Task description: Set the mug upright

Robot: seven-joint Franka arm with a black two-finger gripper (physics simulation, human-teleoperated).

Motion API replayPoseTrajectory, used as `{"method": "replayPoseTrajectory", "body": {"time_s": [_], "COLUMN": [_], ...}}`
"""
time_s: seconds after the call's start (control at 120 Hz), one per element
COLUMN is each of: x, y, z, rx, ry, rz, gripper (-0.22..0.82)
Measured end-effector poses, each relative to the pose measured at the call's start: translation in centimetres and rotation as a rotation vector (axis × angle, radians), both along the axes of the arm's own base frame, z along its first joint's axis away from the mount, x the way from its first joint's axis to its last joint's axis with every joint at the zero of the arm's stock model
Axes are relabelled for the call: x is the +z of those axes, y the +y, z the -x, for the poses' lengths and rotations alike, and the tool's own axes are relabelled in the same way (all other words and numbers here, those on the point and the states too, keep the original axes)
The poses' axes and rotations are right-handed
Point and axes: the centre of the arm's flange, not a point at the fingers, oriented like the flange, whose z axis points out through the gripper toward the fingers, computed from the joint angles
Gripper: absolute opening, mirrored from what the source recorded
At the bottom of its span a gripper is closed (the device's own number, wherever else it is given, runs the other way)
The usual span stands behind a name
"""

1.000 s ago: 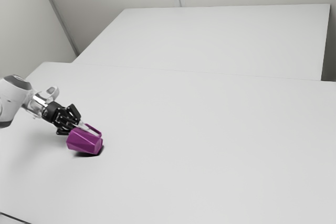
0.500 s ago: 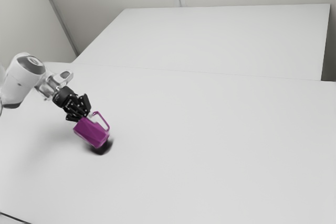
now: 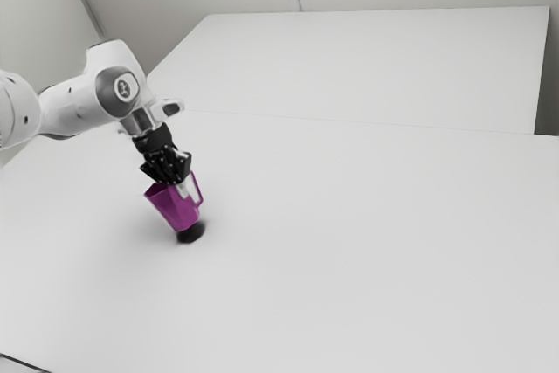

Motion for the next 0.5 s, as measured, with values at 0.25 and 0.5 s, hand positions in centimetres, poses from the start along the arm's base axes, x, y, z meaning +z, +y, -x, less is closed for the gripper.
{"method": "replayPoseTrajectory", "body": {"time_s": [0.25,0.5], "x": [-0.5,-2.0], "y": [-2.6,-3.3], "z": [-0.9,-1.3], "rx": [0.055,0.14], "ry": [-0.042,-0.027], "rz": [-0.083,-0.106], "gripper": [-0.18,-0.18]}}
